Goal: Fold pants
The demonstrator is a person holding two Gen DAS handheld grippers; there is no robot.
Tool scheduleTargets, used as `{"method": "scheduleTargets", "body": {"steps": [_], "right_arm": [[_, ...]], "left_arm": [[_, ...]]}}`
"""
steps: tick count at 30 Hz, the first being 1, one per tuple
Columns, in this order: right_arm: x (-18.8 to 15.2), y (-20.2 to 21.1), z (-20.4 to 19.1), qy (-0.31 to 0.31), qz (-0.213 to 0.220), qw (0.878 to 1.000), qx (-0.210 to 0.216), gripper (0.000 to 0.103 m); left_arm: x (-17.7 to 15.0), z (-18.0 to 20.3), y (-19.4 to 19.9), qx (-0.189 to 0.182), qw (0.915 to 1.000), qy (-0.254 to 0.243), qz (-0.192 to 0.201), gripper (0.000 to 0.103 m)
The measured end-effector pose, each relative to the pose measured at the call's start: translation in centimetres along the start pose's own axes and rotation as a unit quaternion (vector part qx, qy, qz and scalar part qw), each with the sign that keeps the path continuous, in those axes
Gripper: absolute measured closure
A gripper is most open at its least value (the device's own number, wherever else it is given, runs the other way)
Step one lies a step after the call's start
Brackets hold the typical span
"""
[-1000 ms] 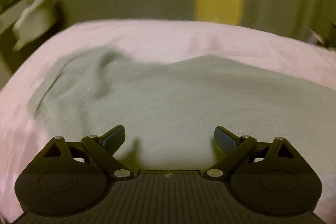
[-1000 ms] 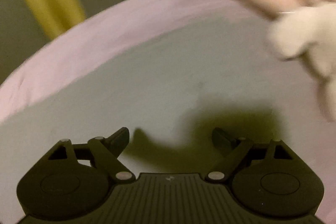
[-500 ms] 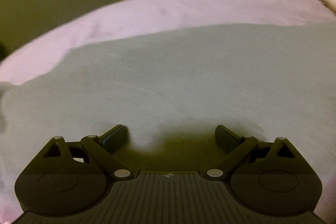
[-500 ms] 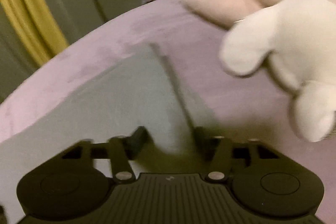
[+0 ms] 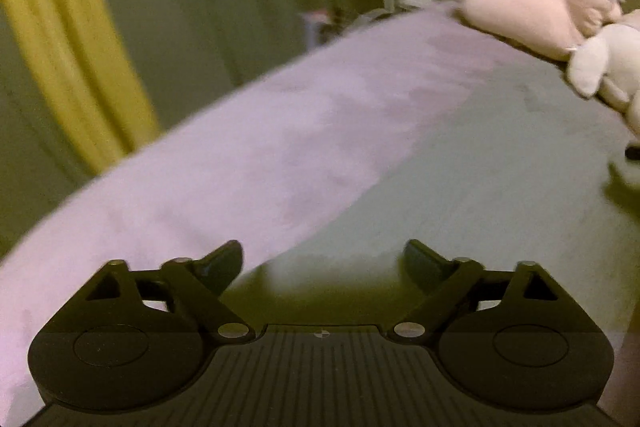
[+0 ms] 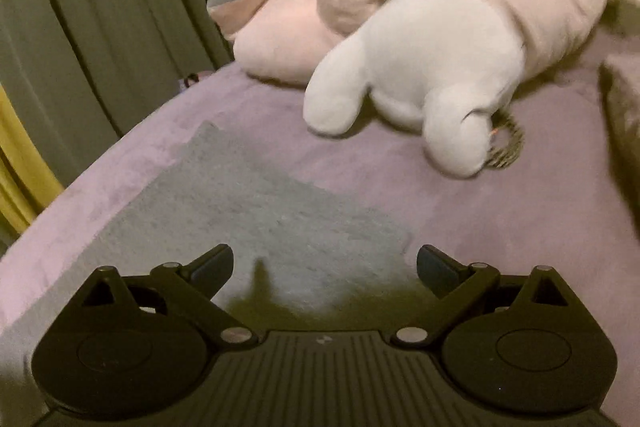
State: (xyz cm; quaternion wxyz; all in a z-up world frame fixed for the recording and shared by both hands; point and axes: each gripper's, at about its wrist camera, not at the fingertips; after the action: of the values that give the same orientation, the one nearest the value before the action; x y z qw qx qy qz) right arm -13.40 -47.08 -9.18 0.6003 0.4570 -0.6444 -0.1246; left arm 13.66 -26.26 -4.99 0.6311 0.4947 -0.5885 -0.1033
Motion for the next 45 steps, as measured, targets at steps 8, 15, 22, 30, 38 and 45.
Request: {"method": "scheduleTargets", "body": {"steps": [8, 15, 22, 30, 38, 45], "right_arm": [[-1.3, -1.9, 0.7, 0.017, -0.044, 0.999, -0.016, 0.005], [-1.3, -2.3, 0.9, 0.016, -0.033, 0.999, -0.011, 0.005], [-1.5, -2.7, 0.4, 0.027, -0.026, 0.999, -0.019, 0.005], [-1.3, -2.9, 0.6, 0.033, -0.023, 0.999, -0.015, 0.005], [1.6, -2.3, 1.0, 0.056, 0.011, 0.995, 0.085, 0.005], [9.1, -7.3, -2.0, 0.117, -0.041, 0.973, 0.193, 0.019]], "left_arm": [[3.5, 5.2, -7.0, -0.01, 0.9992, -0.027, -0.025, 0.054], [4.9, 4.6, -10.1, 0.14, 0.9881, 0.0, -0.065, 0.102], [4.1, 8.0, -4.9, 0.021, 0.9994, -0.026, 0.004, 0.041], [4.0, 8.3, -7.0, 0.158, 0.9871, -0.007, -0.028, 0.073], [-2.8, -2.6, 4.8, 0.107, 0.9768, 0.185, -0.017, 0.024], [-14.9, -9.6, 14.7, 0.201, 0.9233, 0.323, -0.054, 0.022]]}}
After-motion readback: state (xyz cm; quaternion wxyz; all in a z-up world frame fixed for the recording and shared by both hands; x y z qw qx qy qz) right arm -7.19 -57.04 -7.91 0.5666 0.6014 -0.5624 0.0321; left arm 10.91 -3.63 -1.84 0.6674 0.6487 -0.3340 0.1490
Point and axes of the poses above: each gripper's, at about its wrist camera, not at the fingertips, and y roughly against the way its jaws point, z to its right, x to its top, and after that the axes turned 4 degrees about x, right-handed
